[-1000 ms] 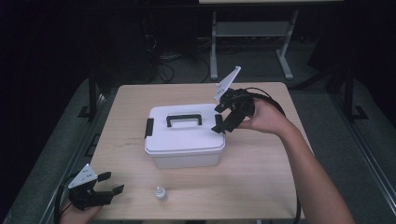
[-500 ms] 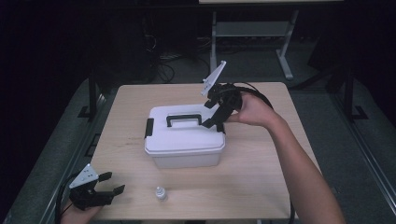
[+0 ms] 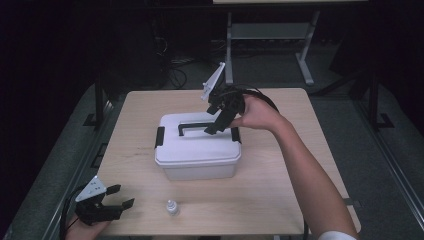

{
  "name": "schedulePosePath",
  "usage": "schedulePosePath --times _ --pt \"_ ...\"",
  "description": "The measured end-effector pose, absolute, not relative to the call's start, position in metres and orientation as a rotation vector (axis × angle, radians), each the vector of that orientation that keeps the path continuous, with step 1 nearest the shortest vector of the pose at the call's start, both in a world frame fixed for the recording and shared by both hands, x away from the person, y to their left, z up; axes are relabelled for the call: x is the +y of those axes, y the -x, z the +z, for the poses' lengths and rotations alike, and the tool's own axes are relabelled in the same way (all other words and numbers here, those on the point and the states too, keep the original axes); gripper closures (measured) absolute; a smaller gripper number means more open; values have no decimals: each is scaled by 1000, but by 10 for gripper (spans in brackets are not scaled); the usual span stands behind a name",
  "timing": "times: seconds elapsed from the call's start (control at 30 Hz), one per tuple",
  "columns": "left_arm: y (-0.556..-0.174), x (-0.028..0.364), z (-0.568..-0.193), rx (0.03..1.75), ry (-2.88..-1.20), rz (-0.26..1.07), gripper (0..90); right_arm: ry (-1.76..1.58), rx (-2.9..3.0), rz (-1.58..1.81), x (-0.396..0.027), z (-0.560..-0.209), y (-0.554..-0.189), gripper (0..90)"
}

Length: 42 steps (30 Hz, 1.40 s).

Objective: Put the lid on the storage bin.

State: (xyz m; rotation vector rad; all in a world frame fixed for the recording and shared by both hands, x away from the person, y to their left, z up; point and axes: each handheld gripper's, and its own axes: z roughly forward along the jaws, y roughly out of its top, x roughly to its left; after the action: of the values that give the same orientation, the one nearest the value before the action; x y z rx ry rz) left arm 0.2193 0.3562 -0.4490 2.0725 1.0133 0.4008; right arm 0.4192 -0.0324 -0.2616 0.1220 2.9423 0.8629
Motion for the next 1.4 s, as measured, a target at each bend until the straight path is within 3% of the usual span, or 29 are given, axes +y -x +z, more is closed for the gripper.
schedulePosePath --times 0.33,0.6,1.4 --pt "-215 359 -449 1022 -2072 408 238 -62 2948 854 -16 -268 -425 367" --pt "-216 358 -451 1025 -2085 400 238 -21 2992 841 -7 -277 -430 519" --pt "-215 363 -450 1033 -2076 410 239 19 3025 815 5 -288 -438 825"
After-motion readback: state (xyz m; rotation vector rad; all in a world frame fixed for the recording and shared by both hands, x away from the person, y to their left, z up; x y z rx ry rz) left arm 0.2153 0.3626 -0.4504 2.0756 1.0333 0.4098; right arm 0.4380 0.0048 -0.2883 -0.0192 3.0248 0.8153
